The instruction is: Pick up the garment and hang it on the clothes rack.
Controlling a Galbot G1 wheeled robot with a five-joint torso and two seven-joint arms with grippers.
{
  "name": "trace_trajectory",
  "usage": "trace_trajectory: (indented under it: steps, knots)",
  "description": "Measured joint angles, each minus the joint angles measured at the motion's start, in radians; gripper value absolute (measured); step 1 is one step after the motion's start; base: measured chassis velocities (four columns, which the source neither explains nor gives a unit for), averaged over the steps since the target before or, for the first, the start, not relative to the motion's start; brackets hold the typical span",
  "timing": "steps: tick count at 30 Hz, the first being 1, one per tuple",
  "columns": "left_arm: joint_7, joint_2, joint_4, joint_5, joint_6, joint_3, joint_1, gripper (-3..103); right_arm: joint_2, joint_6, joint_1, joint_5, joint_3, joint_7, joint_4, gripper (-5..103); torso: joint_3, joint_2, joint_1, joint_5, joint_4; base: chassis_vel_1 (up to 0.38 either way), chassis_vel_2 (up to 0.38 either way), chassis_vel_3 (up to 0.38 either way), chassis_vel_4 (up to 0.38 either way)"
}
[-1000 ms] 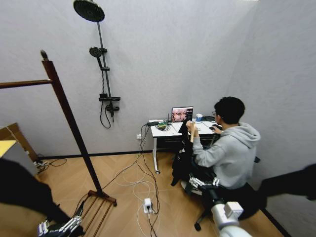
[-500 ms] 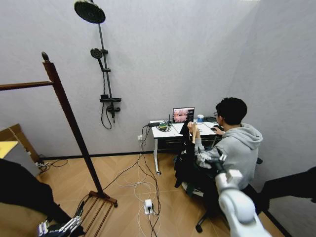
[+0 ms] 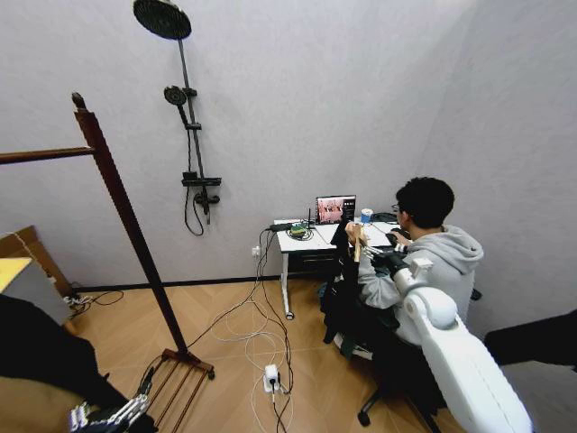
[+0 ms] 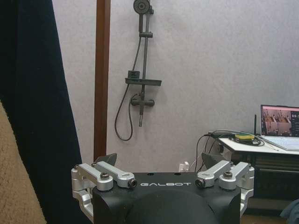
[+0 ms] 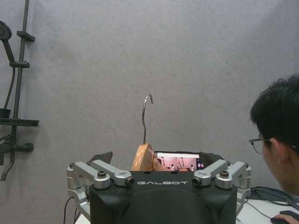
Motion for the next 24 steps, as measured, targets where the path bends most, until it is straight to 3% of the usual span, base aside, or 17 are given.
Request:
trace_trajectory:
  steps: [5, 6, 9, 10, 11, 12, 15, 17, 21, 23, 24]
  knots:
    - [0.0, 0.0, 0.0, 0.0, 0.0, 0.0, 0.0, 100, 0.007, -0.025, 0.065, 0.022, -0.037, -0.008, -0.072, 102, 0.0, 0.0, 0.0, 0.0, 0.0, 0.0, 0.0, 0.0, 0.0]
    - [0.0, 0.0, 0.0, 0.0, 0.0, 0.0, 0.0, 100, 0.011, -0.031, 0.081, 0.027, -0.049, -0.023, -0.095, 94, 0.0, 0.0, 0.0, 0.0001, 0.0, 0.0, 0.0, 0.0, 0.0]
    - [0.0, 0.0, 0.0, 0.0, 0.0, 0.0, 0.0, 100, 0.014, -0.039, 0.095, 0.035, -0.066, -0.036, -0.115, 94, 0.0, 0.0, 0.0, 0.0, -0.0001, 0.0, 0.0, 0.0, 0.0]
    - [0.0, 0.0, 0.0, 0.0, 0.0, 0.0, 0.0, 100, 0.018, -0.039, 0.103, 0.038, -0.075, -0.039, -0.128, 83, 0.0, 0.0, 0.0, 0.0, 0.0, 0.0, 0.0, 0.0, 0.0]
    - [0.0, 0.0, 0.0, 0.0, 0.0, 0.0, 0.0, 100, 0.023, -0.039, 0.111, 0.038, -0.083, -0.044, -0.144, 83, 0.0, 0.0, 0.0, 0.0001, 0.0, 0.0, 0.0, 0.0, 0.0]
    - [0.0, 0.0, 0.0, 0.0, 0.0, 0.0, 0.0, 100, 0.027, -0.039, 0.116, 0.038, -0.087, -0.048, -0.153, 72, 0.0, 0.0, 0.0, 0.0002, 0.0, 0.0, 0.0, 0.0, 0.0]
    - [0.0, 0.0, 0.0, 0.0, 0.0, 0.0, 0.0, 100, 0.033, -0.039, 0.131, 0.038, -0.096, -0.055, -0.171, 72, 0.0, 0.0, 0.0, 0.0001, -0.0001, 0.0, 0.0, 0.0, 0.0]
    - [0.0, 0.0, 0.0, 0.0, 0.0, 0.0, 0.0, 100, 0.035, -0.039, 0.141, 0.038, -0.101, -0.057, -0.18, 56, 0.0, 0.0, 0.0, 0.0001, 0.0, 0.0, 0.0, 0.0, 0.0]
    - [0.0, 0.0, 0.0, 0.0, 0.0, 0.0, 0.0, 100, 0.036, -0.038, 0.145, 0.036, -0.103, -0.059, -0.183, 51, 0.0, 0.0, 0.0, 0.0001, -0.0001, 0.0, 0.0, 0.0, 0.0]
    - [0.0, 0.0, 0.0, 0.0, 0.0, 0.0, 0.0, 100, 0.036, -0.039, 0.142, 0.031, -0.103, -0.058, -0.181, 34, 0.0, 0.0, 0.0, 0.0001, -0.0001, 0.0, 0.0, 0.0, 0.0]
    - [0.0, 0.0, 0.0, 0.0, 0.0, 0.0, 0.0, 100, 0.036, -0.039, 0.142, 0.031, -0.103, -0.058, -0.181, 34, 0.0, 0.0, 0.0, 0.0001, -0.0001, 0.0, 0.0, 0.0, 0.0]
